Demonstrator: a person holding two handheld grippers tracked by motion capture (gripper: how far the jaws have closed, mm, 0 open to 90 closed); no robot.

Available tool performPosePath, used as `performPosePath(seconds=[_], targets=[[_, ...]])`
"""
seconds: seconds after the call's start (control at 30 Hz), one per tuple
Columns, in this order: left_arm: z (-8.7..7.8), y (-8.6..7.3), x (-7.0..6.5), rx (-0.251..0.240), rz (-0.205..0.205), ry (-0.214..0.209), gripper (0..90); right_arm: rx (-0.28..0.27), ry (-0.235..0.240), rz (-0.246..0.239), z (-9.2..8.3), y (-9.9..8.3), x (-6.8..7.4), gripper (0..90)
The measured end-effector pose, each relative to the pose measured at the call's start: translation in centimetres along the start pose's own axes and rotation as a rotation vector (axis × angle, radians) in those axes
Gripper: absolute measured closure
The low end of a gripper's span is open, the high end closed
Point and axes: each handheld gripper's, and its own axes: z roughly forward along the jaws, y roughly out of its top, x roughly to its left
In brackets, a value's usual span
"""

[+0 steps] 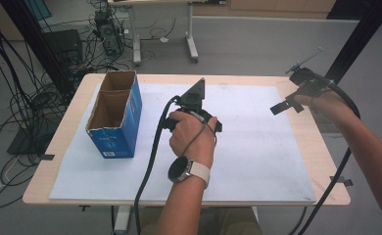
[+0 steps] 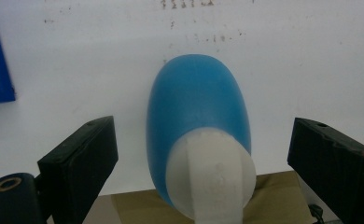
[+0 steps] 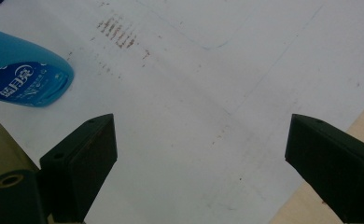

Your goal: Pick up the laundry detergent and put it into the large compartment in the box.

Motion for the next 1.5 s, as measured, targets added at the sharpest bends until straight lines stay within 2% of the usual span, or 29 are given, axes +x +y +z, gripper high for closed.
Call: performPosePath(seconds=[1.5], targets=[[0.3, -0.19, -0.07, -0.001, 0.001, 0.001, 8.8, -0.005, 0.003, 0.003, -0.05, -0.34, 0.01, 9.0]])
